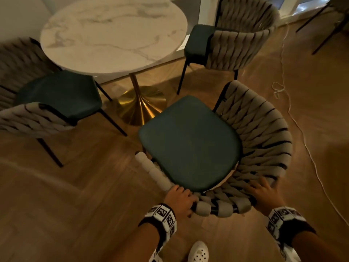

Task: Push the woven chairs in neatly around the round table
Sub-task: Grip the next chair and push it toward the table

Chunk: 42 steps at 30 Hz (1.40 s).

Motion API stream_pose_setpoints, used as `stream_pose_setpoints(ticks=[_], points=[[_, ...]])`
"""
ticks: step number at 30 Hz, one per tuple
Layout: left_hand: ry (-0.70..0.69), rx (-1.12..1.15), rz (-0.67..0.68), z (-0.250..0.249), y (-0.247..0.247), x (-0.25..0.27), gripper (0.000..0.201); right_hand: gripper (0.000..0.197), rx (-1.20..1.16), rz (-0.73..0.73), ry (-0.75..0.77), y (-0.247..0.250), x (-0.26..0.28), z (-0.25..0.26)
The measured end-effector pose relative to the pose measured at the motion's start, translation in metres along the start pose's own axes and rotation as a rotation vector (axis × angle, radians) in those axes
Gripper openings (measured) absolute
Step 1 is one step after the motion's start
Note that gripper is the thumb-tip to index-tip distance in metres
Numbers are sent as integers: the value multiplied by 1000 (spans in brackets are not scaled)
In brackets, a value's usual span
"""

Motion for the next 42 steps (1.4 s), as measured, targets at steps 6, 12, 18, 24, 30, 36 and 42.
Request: stream_pose_setpoints(ticks=[6,12,18,24,30,36,42], points=[[-32,-130,-129,41,-10,16,40,52,-38,-202,44,9,-10,33],[75,-239,-130,140,7,54,35,44,-146,-265,122,66,-24,122],[125,-133,-22,214,4,85,35,45,-211,-276,147,105,-46,186],[174,-162,9,256,5,92,37,29,-292,-318,171,129,-60,218],[199,-128,-21,276,7,91,37,31,-309,-324,143,141,-65,229],[207,-78,-122,281,7,90,33,32,-269,-288,142,146,-67,232],[284,-74,124,274,13,82,35,57,-265,-183,255,149,-65,215]])
Point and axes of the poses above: each hand's wrist, its own x-axis away from the middle knuckle, its own y-axis out of the back of the hand, z = x × y, the point moved 7 cm from there along -x, towards the middle knuckle, and after that the axes turned 8 degrees about -y, right-handed, at the moved point
